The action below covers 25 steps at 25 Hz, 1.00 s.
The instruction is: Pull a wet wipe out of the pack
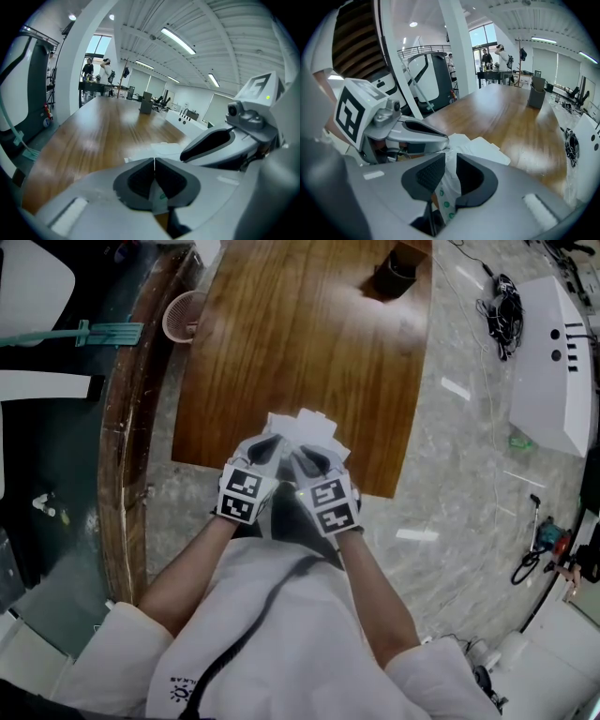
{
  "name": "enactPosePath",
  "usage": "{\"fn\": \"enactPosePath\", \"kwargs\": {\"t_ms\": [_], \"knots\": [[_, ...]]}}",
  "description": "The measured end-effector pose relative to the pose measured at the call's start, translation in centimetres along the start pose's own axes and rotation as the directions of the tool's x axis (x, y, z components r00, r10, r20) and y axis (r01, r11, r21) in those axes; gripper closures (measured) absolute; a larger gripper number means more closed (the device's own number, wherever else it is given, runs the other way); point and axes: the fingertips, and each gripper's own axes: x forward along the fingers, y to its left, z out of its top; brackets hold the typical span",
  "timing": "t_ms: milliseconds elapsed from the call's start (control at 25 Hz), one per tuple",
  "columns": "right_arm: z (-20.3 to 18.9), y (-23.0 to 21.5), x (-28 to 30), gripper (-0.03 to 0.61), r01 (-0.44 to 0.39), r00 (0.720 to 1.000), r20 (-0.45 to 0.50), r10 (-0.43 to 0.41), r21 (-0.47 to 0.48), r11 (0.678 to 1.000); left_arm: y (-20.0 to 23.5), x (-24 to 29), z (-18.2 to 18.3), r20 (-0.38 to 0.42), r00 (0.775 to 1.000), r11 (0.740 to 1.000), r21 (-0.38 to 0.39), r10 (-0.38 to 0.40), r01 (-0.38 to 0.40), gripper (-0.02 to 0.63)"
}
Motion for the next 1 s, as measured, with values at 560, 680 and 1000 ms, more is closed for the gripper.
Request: {"fn": "enactPosePath", "kwargs": {"t_ms": [560,680,1000], "knots": [[-0.2,-0.1,-0.1,0.565,0.021,0.999,-0.044,-0.021,0.011,1.0,-0.1,-0.3,0.4,-0.002,1.0,1.0,0.018,-0.011,0.011,0.603],[0.6,-0.2,-0.9,0.566,0.023,1.0,0.006,-0.023,0.033,0.999,-0.2,-0.4,0.6,0.004,1.0,1.0,0.022,-0.008,0.008,0.603],[1.7,-0.9,-3.3,0.566,0.034,0.989,0.137,-0.048,0.102,0.994,-0.3,-1.0,1.3,0.007,1.0,0.999,0.036,-0.003,0.003,0.567]]}}
